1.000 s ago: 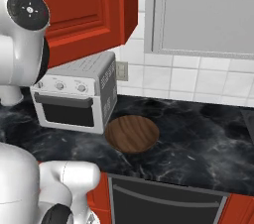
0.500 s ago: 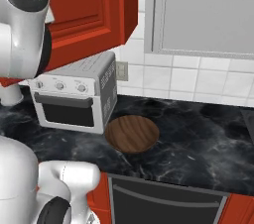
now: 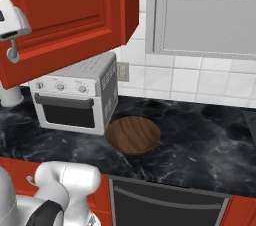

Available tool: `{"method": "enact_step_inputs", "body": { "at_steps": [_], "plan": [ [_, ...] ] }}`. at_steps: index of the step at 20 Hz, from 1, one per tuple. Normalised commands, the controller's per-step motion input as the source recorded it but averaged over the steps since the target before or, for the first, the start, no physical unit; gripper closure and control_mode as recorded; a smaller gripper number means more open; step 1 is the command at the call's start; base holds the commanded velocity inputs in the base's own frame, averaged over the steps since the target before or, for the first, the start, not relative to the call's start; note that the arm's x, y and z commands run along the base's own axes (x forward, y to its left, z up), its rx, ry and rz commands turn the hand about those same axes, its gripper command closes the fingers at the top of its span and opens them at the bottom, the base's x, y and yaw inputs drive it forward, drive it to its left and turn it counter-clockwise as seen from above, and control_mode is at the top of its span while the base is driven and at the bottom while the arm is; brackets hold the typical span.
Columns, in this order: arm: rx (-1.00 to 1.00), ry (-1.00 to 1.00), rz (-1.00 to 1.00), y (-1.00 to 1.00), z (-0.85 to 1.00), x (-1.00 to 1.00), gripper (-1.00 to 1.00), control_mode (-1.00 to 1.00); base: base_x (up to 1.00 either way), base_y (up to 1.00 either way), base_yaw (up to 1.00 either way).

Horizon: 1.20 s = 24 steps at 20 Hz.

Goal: Open the cabinet and setup a tea strainer by placing it in the bowl upright.

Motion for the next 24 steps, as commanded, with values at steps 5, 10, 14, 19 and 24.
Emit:
{"method": "enact_step_inputs", "body": {
  "at_steps": [5, 10, 14, 19, 24],
  "plan": [
    [-0.34, 0.10, -0.28, 0.18, 0.30, -0.68, -1.00, -1.00, 0.00, 0.00, 0.00],
    [-0.55, 0.23, -0.19, 0.70, 0.12, -0.08, -1.00, -1.00, 0.00, 0.00, 0.00],
    [-0.69, 0.22, -0.12, 0.77, -0.09, 0.28, -1.00, -1.00, 0.00, 0.00, 0.00],
    [-0.49, 0.10, -0.06, 0.27, -0.47, 0.20, -1.00, -1.00, 0.00, 0.00, 0.00],
    [-0.41, 0.16, -0.10, 0.14, -0.35, 0.64, -1.00, -1.00, 0.00, 0.00, 0.00]
  ]
}}
